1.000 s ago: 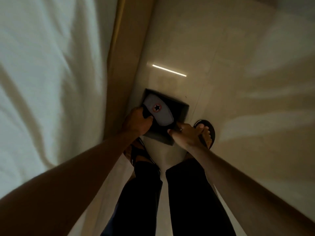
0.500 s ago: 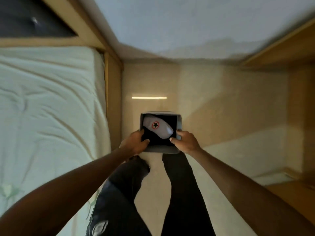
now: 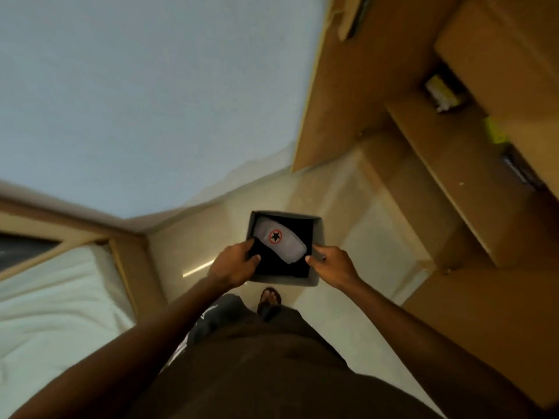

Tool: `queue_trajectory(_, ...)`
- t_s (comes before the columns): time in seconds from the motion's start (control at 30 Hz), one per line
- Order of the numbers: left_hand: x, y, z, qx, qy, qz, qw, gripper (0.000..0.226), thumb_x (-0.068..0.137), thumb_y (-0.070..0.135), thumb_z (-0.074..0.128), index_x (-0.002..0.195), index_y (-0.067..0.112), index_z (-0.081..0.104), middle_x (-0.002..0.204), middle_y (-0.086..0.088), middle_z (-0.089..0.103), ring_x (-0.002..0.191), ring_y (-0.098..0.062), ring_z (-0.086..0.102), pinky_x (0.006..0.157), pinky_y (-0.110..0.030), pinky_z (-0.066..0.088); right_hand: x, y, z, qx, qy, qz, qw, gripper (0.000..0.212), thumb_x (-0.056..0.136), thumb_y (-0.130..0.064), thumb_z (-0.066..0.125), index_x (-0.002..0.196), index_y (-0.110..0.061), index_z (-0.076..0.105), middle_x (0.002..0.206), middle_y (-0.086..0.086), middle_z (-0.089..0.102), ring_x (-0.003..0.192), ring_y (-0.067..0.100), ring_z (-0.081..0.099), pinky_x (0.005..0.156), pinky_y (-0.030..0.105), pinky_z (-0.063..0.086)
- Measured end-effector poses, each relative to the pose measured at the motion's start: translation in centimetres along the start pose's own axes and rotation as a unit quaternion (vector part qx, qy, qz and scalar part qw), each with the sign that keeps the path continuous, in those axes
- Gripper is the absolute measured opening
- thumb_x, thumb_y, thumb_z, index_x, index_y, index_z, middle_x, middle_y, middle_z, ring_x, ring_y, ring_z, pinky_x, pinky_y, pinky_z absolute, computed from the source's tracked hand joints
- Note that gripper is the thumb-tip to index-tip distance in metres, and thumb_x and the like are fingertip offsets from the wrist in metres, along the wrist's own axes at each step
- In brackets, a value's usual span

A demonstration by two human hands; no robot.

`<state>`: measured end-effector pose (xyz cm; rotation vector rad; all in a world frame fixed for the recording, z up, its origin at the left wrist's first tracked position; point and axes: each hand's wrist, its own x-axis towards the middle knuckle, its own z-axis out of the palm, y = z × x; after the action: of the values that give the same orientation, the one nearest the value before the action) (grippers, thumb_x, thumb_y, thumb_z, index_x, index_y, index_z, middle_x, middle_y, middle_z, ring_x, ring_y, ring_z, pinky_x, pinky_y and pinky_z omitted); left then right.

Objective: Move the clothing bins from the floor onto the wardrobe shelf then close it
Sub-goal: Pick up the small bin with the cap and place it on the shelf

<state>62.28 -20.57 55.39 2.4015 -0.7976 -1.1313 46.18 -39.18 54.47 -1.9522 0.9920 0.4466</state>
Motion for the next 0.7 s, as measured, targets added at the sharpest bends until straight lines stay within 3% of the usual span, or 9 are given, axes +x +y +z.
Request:
queue_trajectory(0.2,7.1,10.4,-2.4,0.111,-0.023,0.114,0.987,0.04,0.087,0.018,0.053,0.128,0.021,0.053,0.108,-0.011,0.07,0.097,-0.031,0.064,0.07,-0.034,0.048,1.2,3.5,-7.3,0.086,0.137,0.055,0.985,0.054,0.091,-0.04,0.059,0.14,-0.021,0.049,0.105,0.015,0.071,0.097,0.03,0.066,0.071,0.023,0.04)
queue_trajectory(0.3,11.3,17.0,-3.1,0.141,-0.028,0.166,0.976,0.044,0.087,0.012,0.051,0.13,0.018,0.054,0.112,-0.013,0.068,0.101,-0.035,0.064,0.074,-0.036,0.05,1.9,4.2,-11.7,0.103,0.214,0.076,0.968,0.05,0.092,-0.033,0.059,0.14,-0.021,0.049,0.07,-0.002,0.06,0.065,0.012,0.056,0.053,0.017,0.035)
queue_trajectory(0.37,14.1,21.6,-3.8,0.153,-0.037,0.208,0.965,0.047,0.087,0.009,0.05,0.133,0.017,0.052,0.114,-0.015,0.068,0.101,-0.037,0.064,0.077,-0.039,0.052,2.2,4.7,-15.4,0.103,0.27,0.095,0.953,0.048,0.092,-0.025,0.059,0.139,-0.022,0.05,0.06,-0.014,0.047,0.054,0.003,0.047,0.048,0.012,0.032)
queue_trajectory(0.5,18.6,29.6,-5.0,0.125,-0.033,0.306,0.943,0.064,0.082,0.006,0.051,0.141,0.03,0.045,0.111,-0.011,0.069,0.094,-0.034,0.064,0.075,-0.04,0.057,2.7,5.6,-22.4,0.107,0.373,0.102,0.916,0.051,0.088,-0.01,0.057,0.137,-0.023,0.053,0.054,-0.01,0.047,0.05,0.005,0.047,0.045,0.013,0.031)
queue_trajectory(0.6,21.6,36.4,-5.5,0.112,-0.014,0.35,0.93,0.074,0.081,0.004,0.052,0.147,0.033,0.037,0.103,-0.01,0.07,0.073,-0.024,0.059,0.057,-0.023,0.046,3.1,5.9,-28.2,0.139,0.438,0.09,0.884,0.051,0.087,-0.007,0.056,0.135,-0.025,0.055,0.051,-0.009,0.048,0.046,0.006,0.046,0.05,0.019,0.038)
queue_trajectory(0.7,23.9,41.7,-5.5,0.068,0.005,0.38,0.923,0.073,0.076,0.013,0.047,0.145,0.037,0.041,0.106,-0.011,0.07,0.069,-0.026,0.062,0.058,-0.034,0.053,3.3,6.1,-33.0,0.146,0.483,0.082,0.859,0.052,0.086,-0.007,0.056,0.133,-0.029,0.056,0.048,-0.007,0.047,0.044,0.005,0.047,0.048,0.01,0.036)
